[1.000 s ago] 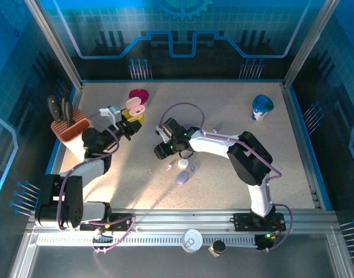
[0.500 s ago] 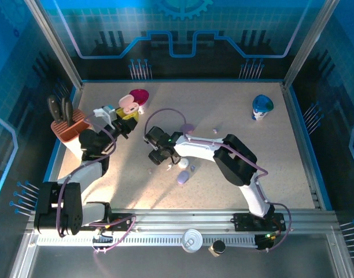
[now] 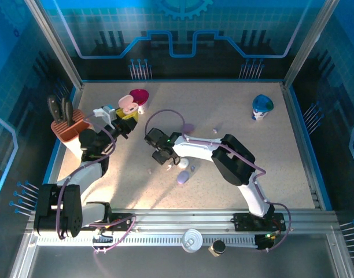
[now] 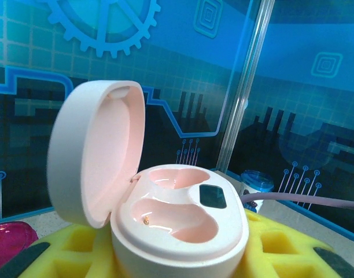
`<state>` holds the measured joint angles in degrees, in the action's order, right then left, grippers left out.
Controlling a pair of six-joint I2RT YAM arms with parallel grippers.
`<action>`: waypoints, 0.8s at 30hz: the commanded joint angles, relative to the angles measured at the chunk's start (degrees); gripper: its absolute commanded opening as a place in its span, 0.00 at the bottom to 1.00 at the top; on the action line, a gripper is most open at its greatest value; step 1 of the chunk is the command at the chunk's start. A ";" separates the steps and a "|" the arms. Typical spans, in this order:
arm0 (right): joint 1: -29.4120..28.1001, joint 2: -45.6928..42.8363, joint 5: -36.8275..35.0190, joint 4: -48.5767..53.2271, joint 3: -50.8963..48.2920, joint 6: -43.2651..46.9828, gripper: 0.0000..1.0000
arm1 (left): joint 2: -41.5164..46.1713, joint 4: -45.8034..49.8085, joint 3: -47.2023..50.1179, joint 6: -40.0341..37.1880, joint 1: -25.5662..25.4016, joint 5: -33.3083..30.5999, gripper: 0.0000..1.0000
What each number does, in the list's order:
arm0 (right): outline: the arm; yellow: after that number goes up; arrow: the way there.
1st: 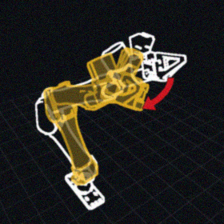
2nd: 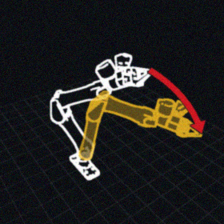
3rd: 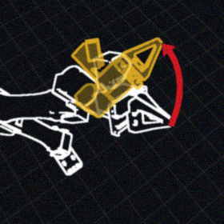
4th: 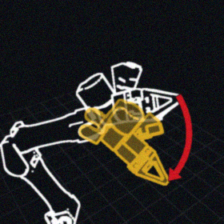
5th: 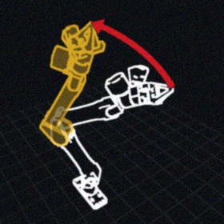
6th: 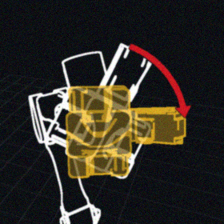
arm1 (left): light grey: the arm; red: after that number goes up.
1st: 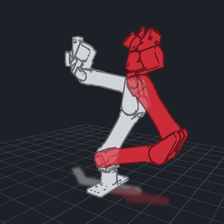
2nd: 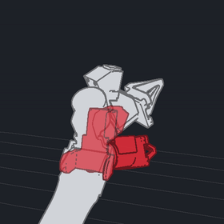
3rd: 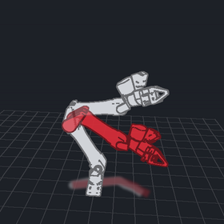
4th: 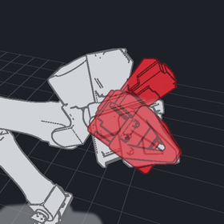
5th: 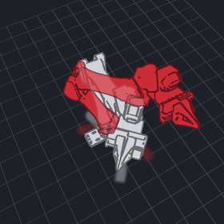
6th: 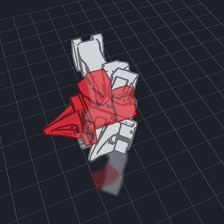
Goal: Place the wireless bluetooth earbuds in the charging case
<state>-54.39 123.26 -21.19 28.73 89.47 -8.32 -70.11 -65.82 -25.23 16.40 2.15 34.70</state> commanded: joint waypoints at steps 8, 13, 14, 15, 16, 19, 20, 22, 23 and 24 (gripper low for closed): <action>3.68 -6.46 -1.01 2.01 -4.84 -3.29 0.64 | 0.36 0.37 0.75 -1.90 0.57 -1.61 0.35; 3.19 -9.60 2.48 -1.87 -6.84 -4.92 0.64 | 1.11 3.18 0.58 -3.22 0.57 -2.97 0.36; 2.99 -9.87 2.90 -2.44 -7.00 -5.20 0.64 | 1.08 3.29 0.55 -3.22 0.57 -3.13 0.36; 2.58 -9.93 3.52 -3.07 -6.92 -5.03 0.64 | 1.11 3.26 0.48 -3.22 0.58 -3.19 0.35; 2.17 -9.73 3.98 -3.69 -6.74 -4.53 0.64 | 1.03 3.26 0.45 -3.22 0.57 -3.25 0.35; 1.57 -8.84 6.22 -4.60 -5.71 -1.56 0.65 | 0.97 3.42 0.34 -3.22 0.57 -3.55 0.35; 1.68 -8.33 6.72 -4.12 -5.12 -1.46 0.65 | 1.01 3.50 0.23 -3.26 0.57 -3.76 0.35; 2.58 -7.08 10.13 -2.16 -3.21 -2.77 0.65 | 1.25 3.98 0.11 -3.39 0.66 -3.88 0.35; 3.22 -6.49 12.25 -1.36 -2.44 -4.14 0.65 | 1.44 4.14 0.05 -3.39 0.68 -3.94 0.35; 3.93 -5.79 14.70 -0.80 -1.90 -5.73 0.65 | 1.59 4.35 0.10 -3.48 0.69 -4.06 0.35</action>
<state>-51.88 115.42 -12.86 26.26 84.66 -11.60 -70.08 -61.54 -25.21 14.44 2.15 31.70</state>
